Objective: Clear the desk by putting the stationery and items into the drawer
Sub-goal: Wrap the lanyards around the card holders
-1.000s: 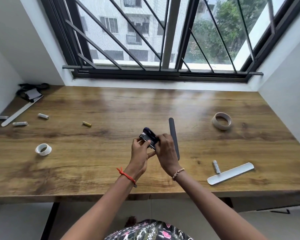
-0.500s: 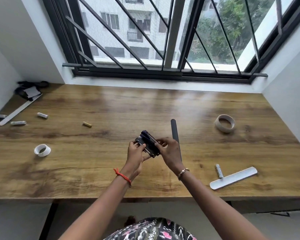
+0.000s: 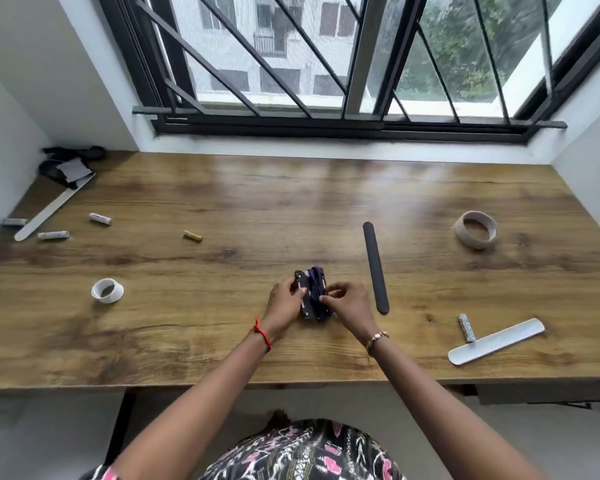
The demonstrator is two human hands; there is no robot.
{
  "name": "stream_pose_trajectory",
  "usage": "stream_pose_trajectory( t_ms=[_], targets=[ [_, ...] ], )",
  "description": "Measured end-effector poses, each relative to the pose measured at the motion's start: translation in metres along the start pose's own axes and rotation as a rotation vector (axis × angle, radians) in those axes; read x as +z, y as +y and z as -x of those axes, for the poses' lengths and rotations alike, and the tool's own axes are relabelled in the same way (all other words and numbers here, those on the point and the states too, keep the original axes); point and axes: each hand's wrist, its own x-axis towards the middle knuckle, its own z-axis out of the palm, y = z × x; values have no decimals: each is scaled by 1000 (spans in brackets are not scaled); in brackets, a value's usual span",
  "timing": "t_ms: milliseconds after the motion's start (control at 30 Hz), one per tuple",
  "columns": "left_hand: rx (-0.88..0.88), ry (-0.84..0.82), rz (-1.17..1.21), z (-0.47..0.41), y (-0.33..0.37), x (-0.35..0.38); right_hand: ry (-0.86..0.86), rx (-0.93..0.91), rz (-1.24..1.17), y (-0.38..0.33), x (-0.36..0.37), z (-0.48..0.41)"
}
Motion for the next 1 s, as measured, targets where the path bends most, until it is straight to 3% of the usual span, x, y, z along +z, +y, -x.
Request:
stream_pose_trajectory(
  t_ms=[133,300,533,1000],
  targets=[
    [106,76,-267,-1,-2,-5,16,28,-19,-2,6,0],
    [111,63,-330,-7,-7,-15,46,17,-26,-8,1,-4],
    [162,205,-348,-20,11,-54,87,-133,-15,-41,-12,-36],
    [226,456,-408,-39,16,-178,-164,-420,28,-140,50,-85]
  ],
)
